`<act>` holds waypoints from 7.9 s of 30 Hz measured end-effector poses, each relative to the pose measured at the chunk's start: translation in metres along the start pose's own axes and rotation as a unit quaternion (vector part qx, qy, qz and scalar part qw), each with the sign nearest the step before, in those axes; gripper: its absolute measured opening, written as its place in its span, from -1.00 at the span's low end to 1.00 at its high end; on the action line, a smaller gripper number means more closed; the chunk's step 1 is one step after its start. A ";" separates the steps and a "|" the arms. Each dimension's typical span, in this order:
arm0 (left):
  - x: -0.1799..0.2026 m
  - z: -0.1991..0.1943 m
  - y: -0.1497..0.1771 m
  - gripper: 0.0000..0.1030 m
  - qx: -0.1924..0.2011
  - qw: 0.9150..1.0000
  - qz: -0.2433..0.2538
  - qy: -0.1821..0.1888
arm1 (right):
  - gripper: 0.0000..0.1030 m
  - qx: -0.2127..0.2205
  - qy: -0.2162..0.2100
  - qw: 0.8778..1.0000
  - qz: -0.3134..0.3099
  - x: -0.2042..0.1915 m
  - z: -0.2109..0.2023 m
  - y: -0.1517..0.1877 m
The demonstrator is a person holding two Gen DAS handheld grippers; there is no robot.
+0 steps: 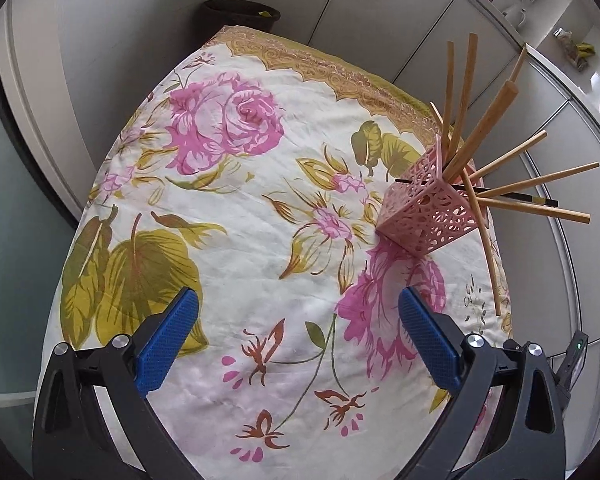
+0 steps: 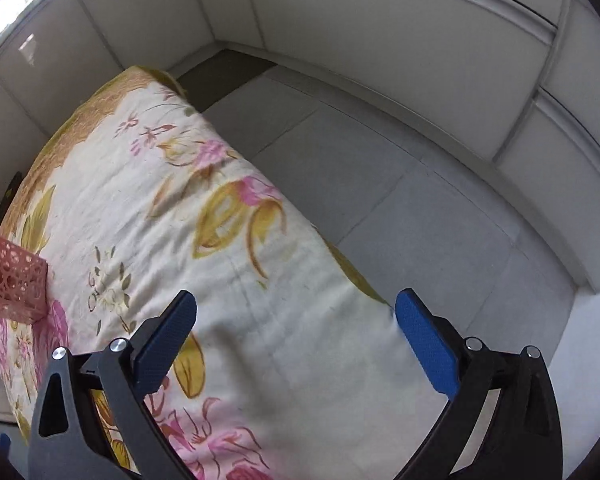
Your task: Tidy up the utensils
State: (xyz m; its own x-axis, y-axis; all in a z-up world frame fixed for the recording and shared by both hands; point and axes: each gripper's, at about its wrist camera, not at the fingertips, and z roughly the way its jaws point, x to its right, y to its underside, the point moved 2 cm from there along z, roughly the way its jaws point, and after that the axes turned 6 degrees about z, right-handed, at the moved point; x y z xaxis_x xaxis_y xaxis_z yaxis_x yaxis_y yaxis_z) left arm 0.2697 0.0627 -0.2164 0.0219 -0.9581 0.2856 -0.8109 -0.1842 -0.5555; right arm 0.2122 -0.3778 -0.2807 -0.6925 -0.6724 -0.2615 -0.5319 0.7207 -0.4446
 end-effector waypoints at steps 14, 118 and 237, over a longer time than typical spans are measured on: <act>-0.027 -0.016 -0.008 0.86 0.001 0.999 -0.041 0.018 | 0.89 0.064 -0.130 0.986 -0.087 -0.026 -0.009 -0.028; 0.130 0.078 0.056 0.00 -0.192 0.942 0.271 -0.039 | 0.89 -0.161 -0.325 0.929 0.077 0.005 -0.084 0.032; 0.137 -0.325 0.103 0.86 0.344 0.925 0.136 -0.091 | 0.89 0.313 -0.083 0.941 -0.096 -0.017 -0.415 0.131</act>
State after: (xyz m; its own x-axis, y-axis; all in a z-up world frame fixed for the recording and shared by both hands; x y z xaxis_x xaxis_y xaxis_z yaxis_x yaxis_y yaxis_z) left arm -0.0012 -0.0159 0.0195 0.0209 -0.9990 -0.0395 -0.2387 0.0333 -0.9705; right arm -0.0485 -0.2018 0.0213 -0.4990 -0.8351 -0.2318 -0.2131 0.3774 -0.9012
